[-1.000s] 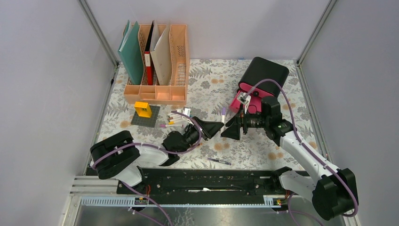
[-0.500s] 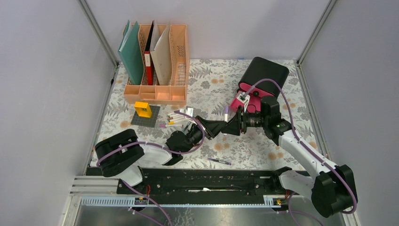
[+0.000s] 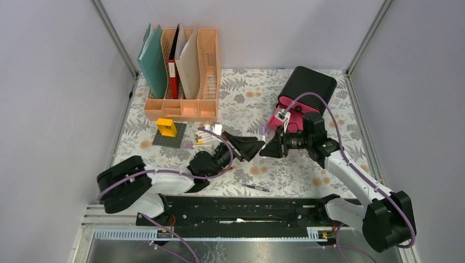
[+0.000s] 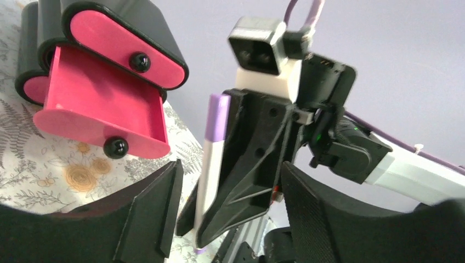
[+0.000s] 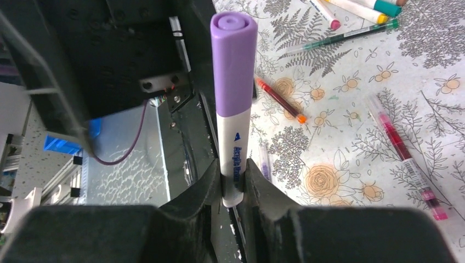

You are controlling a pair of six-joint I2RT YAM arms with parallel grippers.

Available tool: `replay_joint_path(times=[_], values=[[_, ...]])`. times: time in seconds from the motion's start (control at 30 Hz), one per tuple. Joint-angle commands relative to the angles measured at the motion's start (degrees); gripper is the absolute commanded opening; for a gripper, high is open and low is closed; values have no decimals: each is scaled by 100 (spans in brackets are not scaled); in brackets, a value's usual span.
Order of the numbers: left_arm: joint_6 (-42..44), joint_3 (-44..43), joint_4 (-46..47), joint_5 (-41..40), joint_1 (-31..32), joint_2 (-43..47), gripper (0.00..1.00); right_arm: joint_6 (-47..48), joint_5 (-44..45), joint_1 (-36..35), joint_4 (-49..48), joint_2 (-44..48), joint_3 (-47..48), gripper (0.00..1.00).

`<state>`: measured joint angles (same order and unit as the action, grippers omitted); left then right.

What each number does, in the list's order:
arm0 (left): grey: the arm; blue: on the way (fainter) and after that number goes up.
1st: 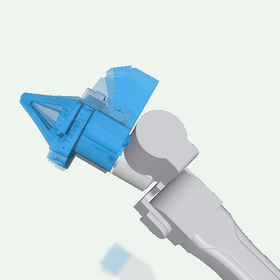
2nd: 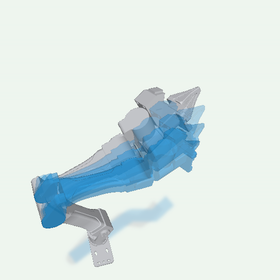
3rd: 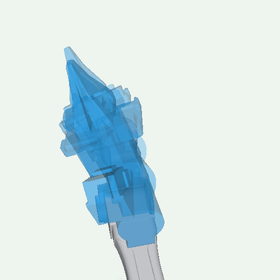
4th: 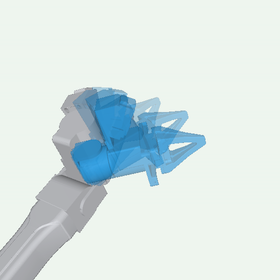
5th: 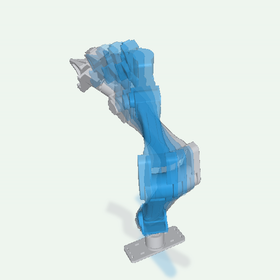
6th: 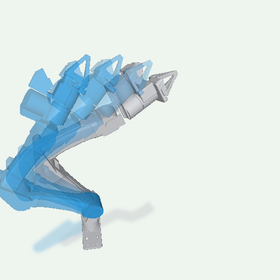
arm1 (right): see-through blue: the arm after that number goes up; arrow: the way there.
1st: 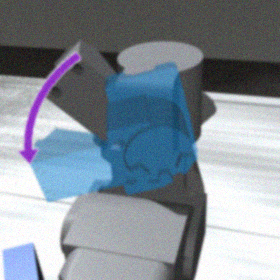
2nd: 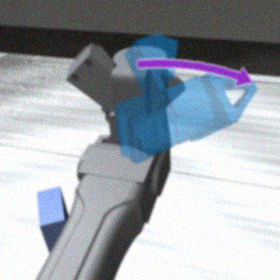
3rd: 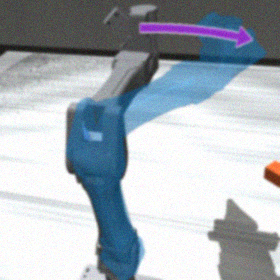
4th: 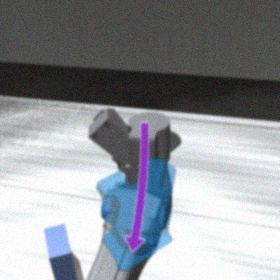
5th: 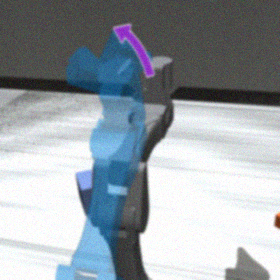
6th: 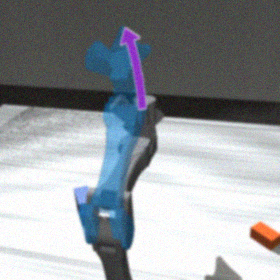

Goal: Organize the desk
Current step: Place the stationery in the drawer.

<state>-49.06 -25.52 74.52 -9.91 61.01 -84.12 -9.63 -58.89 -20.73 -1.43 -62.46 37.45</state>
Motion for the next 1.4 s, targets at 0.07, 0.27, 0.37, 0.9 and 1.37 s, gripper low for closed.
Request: replay_joint_path(times=[0.07, 0.27, 0.37, 0.9, 1.37], values=[[1046, 44, -1559, -280, 25, 1353, 99, 1540, 416, -18, 1205, 183, 616, 0], [1774, 232, -3461, -933, 16, 2760, 99, 3239, 1776, -14, 2487, 385, 1103, 0], [1869, 385, -4172, -1313, 7, 3406, 99, 3775, 2805, -13, 2590, 593, 1087, 0], [1590, 612, -5584, -1692, -45, 3791, 99, 3846, 6869, -10, 1025, 279, 509, 4], [1489, 709, -5610, -1761, -98, 3773, 99, 3872, 7737, -17, 16, -704, 329, 72]])
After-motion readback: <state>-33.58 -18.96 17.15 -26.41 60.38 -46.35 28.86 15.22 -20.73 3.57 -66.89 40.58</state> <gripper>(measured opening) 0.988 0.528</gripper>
